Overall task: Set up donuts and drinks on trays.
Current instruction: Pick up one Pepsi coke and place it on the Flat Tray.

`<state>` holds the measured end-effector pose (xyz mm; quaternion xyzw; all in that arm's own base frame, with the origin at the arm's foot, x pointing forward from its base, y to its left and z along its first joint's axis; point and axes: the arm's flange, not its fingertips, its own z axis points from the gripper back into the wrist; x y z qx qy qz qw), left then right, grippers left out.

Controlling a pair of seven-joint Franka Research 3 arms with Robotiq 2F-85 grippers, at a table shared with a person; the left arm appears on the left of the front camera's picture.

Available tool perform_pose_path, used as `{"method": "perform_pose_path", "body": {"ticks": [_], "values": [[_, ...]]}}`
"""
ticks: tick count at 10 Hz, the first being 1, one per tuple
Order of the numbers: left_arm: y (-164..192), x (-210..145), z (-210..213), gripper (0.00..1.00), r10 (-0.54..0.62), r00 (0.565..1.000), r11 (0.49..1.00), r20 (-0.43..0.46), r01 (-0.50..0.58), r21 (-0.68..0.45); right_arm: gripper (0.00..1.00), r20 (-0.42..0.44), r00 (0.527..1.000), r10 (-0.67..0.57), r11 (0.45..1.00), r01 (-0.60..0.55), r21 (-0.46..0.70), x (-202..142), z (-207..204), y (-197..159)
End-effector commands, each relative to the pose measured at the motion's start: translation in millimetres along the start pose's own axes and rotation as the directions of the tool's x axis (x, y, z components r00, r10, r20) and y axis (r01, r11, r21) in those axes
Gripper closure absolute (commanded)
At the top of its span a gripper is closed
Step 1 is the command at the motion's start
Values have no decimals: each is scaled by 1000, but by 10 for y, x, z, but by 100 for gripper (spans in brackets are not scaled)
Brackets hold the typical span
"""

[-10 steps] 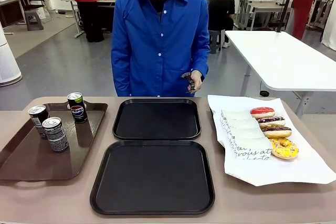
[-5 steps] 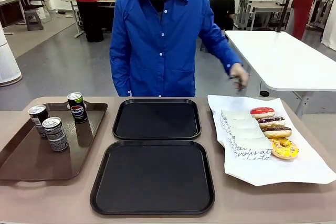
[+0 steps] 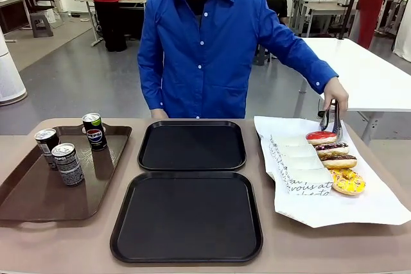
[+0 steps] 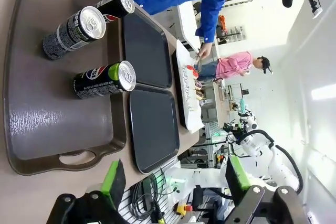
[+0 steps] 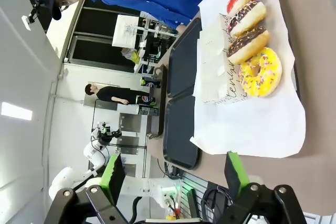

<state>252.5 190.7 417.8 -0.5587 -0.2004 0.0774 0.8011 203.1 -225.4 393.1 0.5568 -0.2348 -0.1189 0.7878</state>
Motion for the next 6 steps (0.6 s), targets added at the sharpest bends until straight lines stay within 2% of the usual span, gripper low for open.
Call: {"method": "perform_pose_path", "body": {"ticks": [1,6], "values": [[41,9,20,0,-1,1000,1000,22,2,-24,0,6,1000,12,1000,-12,16,12,-4,0],[41,9,20,0,-1,1000,1000,22,2,-24,0,6,1000,12,1000,-12,16,12,-4,0]]}}
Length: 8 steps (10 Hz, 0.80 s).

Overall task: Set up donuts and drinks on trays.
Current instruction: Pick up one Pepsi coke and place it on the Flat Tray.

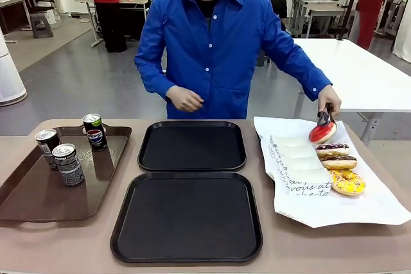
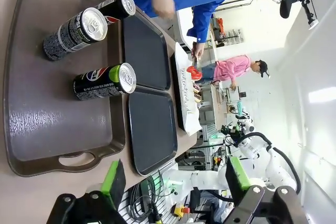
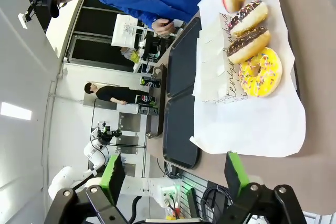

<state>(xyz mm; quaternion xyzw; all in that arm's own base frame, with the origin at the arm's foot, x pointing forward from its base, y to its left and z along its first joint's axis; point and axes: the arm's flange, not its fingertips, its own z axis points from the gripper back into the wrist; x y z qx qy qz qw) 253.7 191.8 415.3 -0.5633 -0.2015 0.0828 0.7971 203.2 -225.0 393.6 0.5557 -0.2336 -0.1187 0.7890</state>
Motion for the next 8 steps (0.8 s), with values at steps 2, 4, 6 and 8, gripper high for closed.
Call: {"method": "perform_pose_path", "body": {"ticks": [2,4,6,8], "values": [[13,0,23,0,-11,1000,1000,13,12,-15,0,8,1000,12,1000,-12,19,13,-1,-6],[13,0,23,0,-11,1000,1000,13,12,-15,0,8,1000,12,1000,-12,19,13,-1,-6],[0,0,0,0,0,1000,1000,0,0,0,0,8,1000,12,1000,-12,19,13,-1,-6],[-605,436,-110,0,14,991,987,-134,8,161,0,8,1000,12,1000,-12,19,13,-1,-6]]}}
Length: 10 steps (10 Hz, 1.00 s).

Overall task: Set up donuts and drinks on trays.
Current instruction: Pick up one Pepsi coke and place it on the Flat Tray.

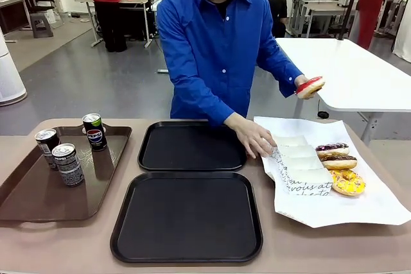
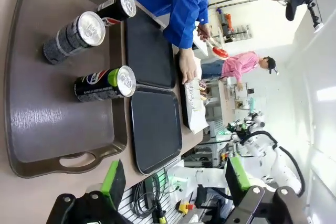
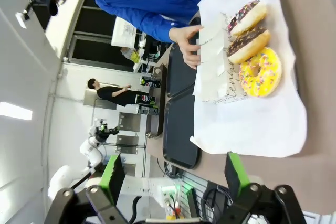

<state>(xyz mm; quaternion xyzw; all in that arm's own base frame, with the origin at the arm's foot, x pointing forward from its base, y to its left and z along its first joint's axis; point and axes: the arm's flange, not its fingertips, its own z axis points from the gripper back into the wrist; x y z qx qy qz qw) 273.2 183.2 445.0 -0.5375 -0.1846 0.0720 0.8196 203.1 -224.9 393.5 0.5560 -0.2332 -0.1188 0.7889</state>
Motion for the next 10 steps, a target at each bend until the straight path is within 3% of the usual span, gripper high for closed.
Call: {"method": "perform_pose_path", "body": {"ticks": [1,2,5,7,10], "values": [[-690,629,-72,0,54,982,969,-183,-7,246,0,9,1000,13,1000,-13,18,13,0,-5],[-1007,822,-187,0,106,958,927,-267,2,376,0,9,1000,13,1000,-13,18,13,0,-5],[-1520,1142,-988,0,198,937,744,-289,48,667,0,9,1000,13,1000,-13,18,13,0,-5],[-1578,1339,-1724,0,245,909,632,-336,113,767,0,9,1000,13,1000,-13,18,13,0,-5],[-1360,988,-2557,0,177,915,468,-364,247,849,0,9,1000,13,1000,-13,18,13,0,-5]]}}
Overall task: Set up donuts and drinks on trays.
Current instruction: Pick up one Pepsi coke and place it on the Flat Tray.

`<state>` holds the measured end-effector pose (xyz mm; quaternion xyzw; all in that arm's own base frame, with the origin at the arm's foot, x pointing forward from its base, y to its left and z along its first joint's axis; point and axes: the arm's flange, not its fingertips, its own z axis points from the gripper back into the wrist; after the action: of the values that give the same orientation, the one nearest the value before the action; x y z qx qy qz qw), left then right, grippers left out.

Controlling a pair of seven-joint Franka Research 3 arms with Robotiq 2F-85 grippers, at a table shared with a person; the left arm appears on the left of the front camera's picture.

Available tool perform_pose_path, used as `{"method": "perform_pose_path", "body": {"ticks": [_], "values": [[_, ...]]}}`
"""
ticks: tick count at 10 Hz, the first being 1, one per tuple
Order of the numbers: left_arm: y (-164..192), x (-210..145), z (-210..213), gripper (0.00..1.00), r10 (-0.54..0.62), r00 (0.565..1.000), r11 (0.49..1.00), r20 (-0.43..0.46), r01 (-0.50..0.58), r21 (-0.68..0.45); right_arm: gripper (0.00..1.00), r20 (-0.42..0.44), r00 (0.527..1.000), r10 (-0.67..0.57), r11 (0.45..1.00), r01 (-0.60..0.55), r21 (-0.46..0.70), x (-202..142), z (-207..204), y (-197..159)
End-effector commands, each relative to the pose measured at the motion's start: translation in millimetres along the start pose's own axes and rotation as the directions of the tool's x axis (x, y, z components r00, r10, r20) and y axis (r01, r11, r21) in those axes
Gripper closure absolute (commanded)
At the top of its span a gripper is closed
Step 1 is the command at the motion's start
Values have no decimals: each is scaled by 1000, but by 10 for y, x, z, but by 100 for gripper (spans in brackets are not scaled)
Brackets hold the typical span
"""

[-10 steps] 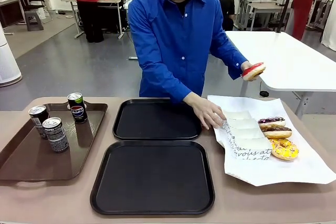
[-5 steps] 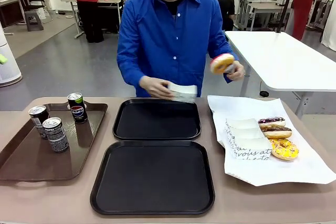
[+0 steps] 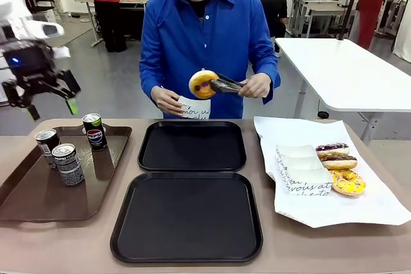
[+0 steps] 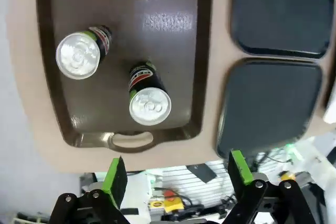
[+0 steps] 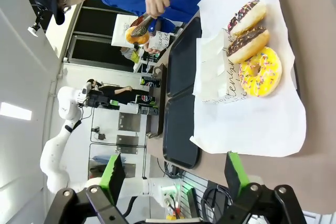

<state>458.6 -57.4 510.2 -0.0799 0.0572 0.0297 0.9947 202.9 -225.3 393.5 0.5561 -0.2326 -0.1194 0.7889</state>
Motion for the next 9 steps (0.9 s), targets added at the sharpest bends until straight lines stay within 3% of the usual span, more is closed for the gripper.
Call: {"method": "perform_pose_path", "body": {"ticks": [1,3,5,6,9], "values": [[-107,-101,-320,0,-48,998,990,28,44,132,0,9,1000,14,1000,-14,18,14,-4,-4],[-230,-162,-578,0,-139,990,972,12,134,194,0,9,1000,14,1000,-14,18,14,-4,-4],[-217,-377,-619,0,-205,969,966,141,177,191,0,9,1000,14,1000,-14,18,14,-4,-4],[-302,-140,-629,0,-141,990,974,-4,139,177,0,9,1000,14,1000,-14,18,14,-4,-4],[-302,-140,-629,0,-141,990,974,-4,139,177,0,9,1000,14,1000,-14,18,14,-4,-4]]}}
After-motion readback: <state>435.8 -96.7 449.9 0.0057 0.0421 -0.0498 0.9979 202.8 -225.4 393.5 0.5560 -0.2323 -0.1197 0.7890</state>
